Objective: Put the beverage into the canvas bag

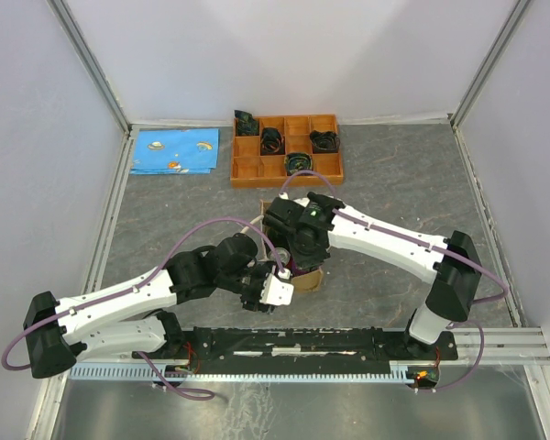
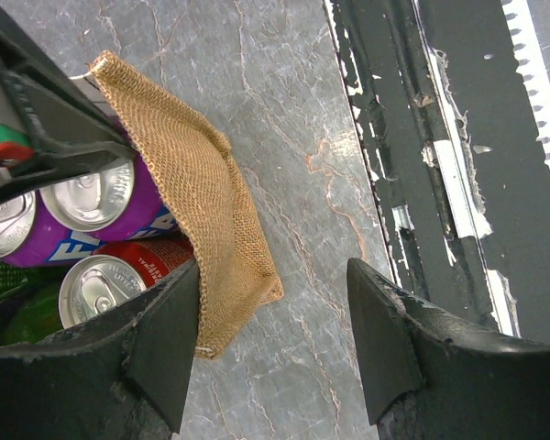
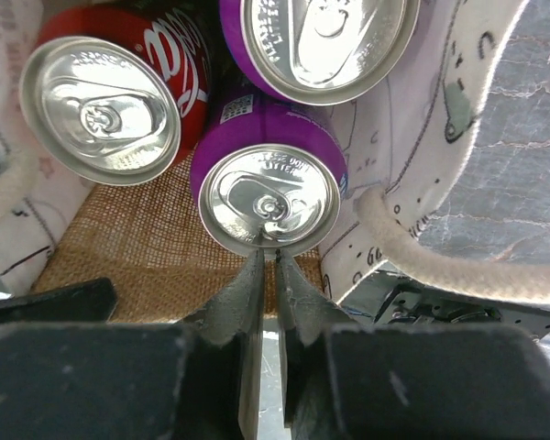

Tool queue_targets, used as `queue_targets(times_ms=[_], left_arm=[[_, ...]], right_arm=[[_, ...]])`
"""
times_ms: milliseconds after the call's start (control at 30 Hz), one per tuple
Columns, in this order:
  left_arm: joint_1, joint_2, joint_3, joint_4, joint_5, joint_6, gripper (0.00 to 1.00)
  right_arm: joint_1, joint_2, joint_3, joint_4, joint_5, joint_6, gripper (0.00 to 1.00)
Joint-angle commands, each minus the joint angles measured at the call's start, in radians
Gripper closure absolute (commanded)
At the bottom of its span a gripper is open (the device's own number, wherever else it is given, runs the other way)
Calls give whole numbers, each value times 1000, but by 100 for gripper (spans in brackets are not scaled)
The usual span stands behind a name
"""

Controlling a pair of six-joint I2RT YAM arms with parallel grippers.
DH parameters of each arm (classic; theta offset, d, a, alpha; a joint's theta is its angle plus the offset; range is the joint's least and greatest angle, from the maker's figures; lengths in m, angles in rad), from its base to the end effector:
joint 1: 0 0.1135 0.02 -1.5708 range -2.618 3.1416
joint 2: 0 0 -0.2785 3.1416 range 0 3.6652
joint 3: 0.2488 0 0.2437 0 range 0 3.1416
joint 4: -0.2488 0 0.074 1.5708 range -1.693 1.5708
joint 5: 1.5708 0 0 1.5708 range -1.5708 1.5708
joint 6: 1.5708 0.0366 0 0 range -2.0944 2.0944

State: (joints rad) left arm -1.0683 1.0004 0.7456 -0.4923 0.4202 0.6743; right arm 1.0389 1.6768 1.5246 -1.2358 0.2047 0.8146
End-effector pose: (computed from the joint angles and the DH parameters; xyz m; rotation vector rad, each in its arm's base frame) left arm 0.0794 -0.1756 0.2735 1.9188 1.3314 -0.6851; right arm 0.1646 0.2651 0.3059 -0.2942 2.8537 0.0333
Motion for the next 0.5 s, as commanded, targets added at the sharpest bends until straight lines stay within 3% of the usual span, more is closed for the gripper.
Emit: queue_targets(times_ms=[0, 467], left_arm=[[-10, -5, 3, -51, 35, 31, 31], [-10, -4, 19, -41, 17, 29, 31]], right_arm=[[-1, -13, -67, 54, 7, 18, 85], [-1, -28, -105, 111, 16, 25, 85]])
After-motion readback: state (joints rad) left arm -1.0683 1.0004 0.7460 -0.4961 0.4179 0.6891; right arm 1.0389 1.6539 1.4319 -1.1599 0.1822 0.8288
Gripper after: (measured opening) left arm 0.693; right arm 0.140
